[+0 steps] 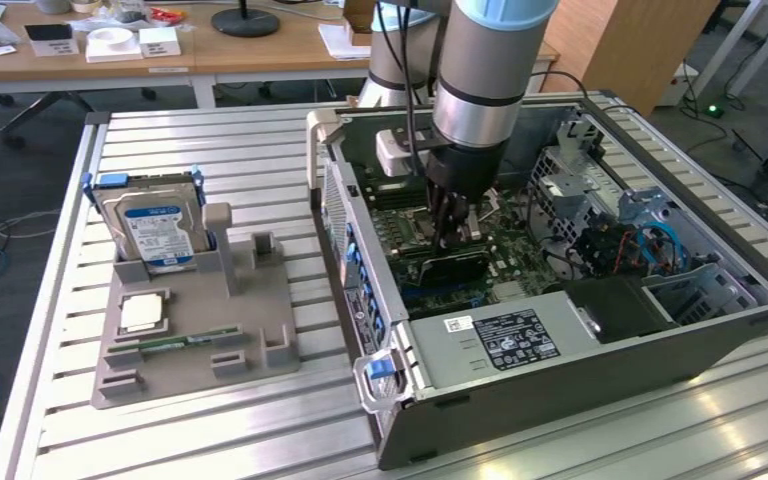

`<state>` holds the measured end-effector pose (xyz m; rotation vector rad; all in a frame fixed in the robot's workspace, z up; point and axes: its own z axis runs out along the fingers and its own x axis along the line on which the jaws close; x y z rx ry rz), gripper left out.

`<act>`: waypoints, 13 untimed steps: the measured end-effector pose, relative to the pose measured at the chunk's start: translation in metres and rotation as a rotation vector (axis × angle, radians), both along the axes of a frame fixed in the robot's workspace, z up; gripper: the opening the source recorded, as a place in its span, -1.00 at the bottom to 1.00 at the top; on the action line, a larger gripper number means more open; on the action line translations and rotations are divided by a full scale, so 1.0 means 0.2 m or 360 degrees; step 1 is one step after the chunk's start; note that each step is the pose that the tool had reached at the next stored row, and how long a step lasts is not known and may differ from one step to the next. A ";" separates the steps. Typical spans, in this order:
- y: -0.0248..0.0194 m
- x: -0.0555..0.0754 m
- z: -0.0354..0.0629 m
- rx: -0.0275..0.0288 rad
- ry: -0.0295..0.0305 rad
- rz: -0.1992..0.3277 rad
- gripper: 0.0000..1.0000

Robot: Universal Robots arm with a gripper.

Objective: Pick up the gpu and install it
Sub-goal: 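Press down on the gpu until it lock into place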

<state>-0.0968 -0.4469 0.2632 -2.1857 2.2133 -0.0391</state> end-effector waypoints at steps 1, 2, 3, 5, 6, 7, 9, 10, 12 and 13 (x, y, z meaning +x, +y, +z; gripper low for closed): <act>0.000 0.00 0.000 0.00001 0.00004 0.0000 -0.79; 0.000 0.00 -0.001 0.00002 0.00004 0.0000 -0.79; 0.000 0.00 -0.001 0.00005 0.00002 0.0000 -0.79; 0.000 0.00 -0.002 0.00007 0.00000 0.0000 -0.79; 0.000 0.00 -0.003 0.00009 -0.00002 0.0000 -0.79; 0.000 0.00 -0.003 0.00009 -0.00001 0.0000 -0.79; 0.000 0.00 -0.003 0.00009 0.00001 0.0000 -0.79; 0.000 0.00 -0.003 0.00009 0.00001 0.0000 -0.79; 0.000 0.00 -0.004 0.00007 0.00000 0.0000 -0.79; 0.000 0.00 -0.005 0.00008 -0.00001 0.0000 -0.79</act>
